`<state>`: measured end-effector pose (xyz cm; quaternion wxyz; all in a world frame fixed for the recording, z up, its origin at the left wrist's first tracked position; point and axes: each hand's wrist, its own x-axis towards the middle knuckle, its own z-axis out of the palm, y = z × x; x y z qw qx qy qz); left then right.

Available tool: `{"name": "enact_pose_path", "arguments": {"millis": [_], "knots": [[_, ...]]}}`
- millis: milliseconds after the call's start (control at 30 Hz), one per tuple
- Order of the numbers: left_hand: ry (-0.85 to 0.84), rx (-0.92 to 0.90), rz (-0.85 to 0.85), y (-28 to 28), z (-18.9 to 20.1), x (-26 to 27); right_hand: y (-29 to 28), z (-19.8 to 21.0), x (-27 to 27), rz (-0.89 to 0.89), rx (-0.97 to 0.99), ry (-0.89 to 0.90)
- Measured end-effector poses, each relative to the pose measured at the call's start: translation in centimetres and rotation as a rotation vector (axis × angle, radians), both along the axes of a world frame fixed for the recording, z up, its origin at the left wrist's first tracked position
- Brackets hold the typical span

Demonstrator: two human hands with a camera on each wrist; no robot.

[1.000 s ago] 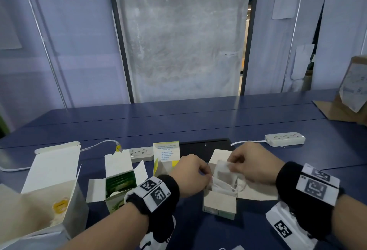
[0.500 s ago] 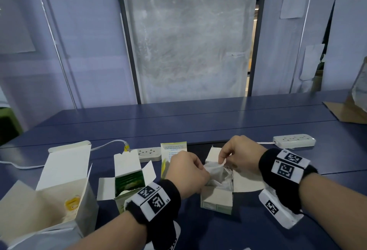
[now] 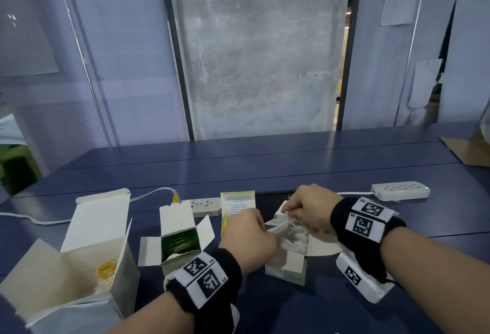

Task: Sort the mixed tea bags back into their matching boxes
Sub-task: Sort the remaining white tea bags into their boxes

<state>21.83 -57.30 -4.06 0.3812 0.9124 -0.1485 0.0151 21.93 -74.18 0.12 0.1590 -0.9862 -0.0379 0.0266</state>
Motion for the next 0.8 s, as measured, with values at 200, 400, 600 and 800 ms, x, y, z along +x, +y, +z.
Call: {"name": "enact_pose_path", "arguments": {"millis": [200,400,600,800], "knots": [[-0.059,0.018,-0.056,0.1,-0.9,0.7,0.2,-0.4,0.0,0.038,-0.001,0.041],[-0.082,0.129,-0.018,0.4,-0.7,1.1,-0.5,0.3,0.0,0.001,-0.097,-0.069],[-0.062,0.175,0.043,0.2,-0.3,0.8,0.0,2.0,0.9,0.041,-0.195,-0.106],[0.014,0.211,0.044,0.1,-0.6,0.8,1.8,1.5,2.3,0.151,-0.124,-0.145]]}}
